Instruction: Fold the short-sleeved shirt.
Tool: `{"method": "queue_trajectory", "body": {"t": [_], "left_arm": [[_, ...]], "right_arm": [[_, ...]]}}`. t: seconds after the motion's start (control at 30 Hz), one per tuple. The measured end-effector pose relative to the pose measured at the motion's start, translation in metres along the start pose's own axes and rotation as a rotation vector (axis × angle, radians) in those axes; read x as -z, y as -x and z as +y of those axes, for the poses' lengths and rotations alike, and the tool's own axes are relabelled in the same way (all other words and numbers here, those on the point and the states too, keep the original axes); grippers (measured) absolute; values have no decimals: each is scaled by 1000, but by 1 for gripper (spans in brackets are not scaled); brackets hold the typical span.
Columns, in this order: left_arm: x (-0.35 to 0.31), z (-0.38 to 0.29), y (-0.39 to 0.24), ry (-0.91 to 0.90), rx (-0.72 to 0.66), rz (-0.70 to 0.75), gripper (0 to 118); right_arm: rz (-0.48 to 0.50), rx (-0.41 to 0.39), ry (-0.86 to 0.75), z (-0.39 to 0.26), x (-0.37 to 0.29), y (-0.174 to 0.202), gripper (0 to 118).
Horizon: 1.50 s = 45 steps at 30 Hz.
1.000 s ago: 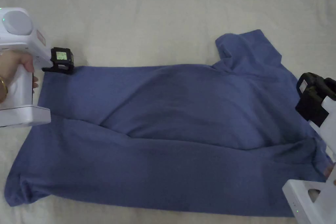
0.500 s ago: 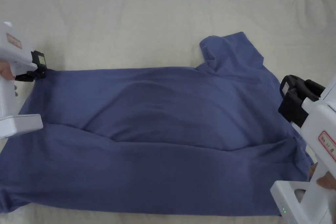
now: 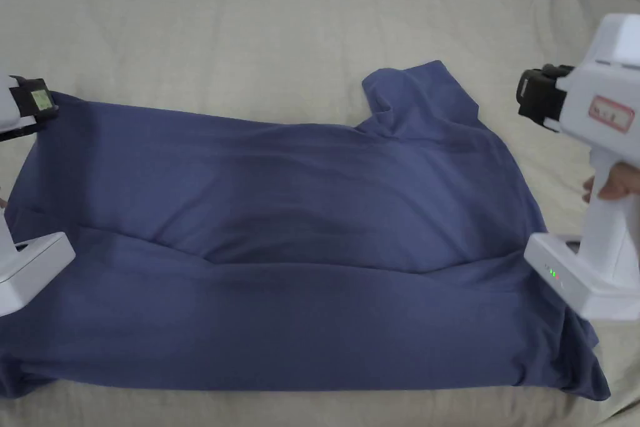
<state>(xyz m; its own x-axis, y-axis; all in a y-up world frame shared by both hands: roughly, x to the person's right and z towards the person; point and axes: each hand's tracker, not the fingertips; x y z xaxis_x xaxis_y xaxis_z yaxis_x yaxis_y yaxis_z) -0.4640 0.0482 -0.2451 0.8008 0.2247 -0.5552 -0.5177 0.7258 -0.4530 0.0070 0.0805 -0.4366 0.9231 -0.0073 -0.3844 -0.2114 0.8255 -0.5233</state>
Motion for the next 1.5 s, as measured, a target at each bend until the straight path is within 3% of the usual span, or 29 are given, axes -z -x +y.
{"method": "queue_trajectory", "body": {"t": [0.03,0.07,0.1,0.13,0.23,0.47,0.6,0.73,0.87,0.93,0.97,1.03,1.07,1.1,1.23,1.43,1.5], "left_arm": [[-3,1,-2,0,-5,-11,1],[-5,1,-2,0,-3,-11,1],[-6,1,-2,-3,-2,-9,1],[-7,0,-3,-9,4,1,1],[-8,0,-3,-10,-2,10,1],[-5,2,1,-17,-10,12,1],[4,4,8,-22,-43,8,1],[15,4,6,-10,-59,11,1],[25,4,8,-3,-54,31,1],[27,4,9,4,-53,35,1],[28,4,10,6,-55,36,1],[32,5,11,11,-51,39,1],[33,4,10,11,-51,42,1],[33,3,10,15,-52,43,1],[32,1,9,24,-63,36,1],[19,8,7,21,-66,26,1],[10,11,6,12,-71,20,1]], "right_arm": [[4,-2,54,9,12,-2,27],[-3,-5,93,17,23,-3,64],[12,-17,160,24,31,-6,91],[9,-23,235,30,45,-8,105],[-41,-30,329,37,79,-17,108],[-99,97,552,35,155,-43,108],[-118,140,582,20,152,-39,108],[-164,100,620,10,180,-45,105],[-157,142,627,4,197,-52,76],[-139,178,641,1,196,-49,73],[-148,167,643,2,195,-48,66],[-110,133,634,6,196,-46,36],[-97,131,633,9,193,-44,6],[-100,132,629,11,191,-41,1],[-104,52,610,14,189,-37,1],[-52,159,513,31,141,-49,1],[4,185,474,37,121,-49,1]]}}
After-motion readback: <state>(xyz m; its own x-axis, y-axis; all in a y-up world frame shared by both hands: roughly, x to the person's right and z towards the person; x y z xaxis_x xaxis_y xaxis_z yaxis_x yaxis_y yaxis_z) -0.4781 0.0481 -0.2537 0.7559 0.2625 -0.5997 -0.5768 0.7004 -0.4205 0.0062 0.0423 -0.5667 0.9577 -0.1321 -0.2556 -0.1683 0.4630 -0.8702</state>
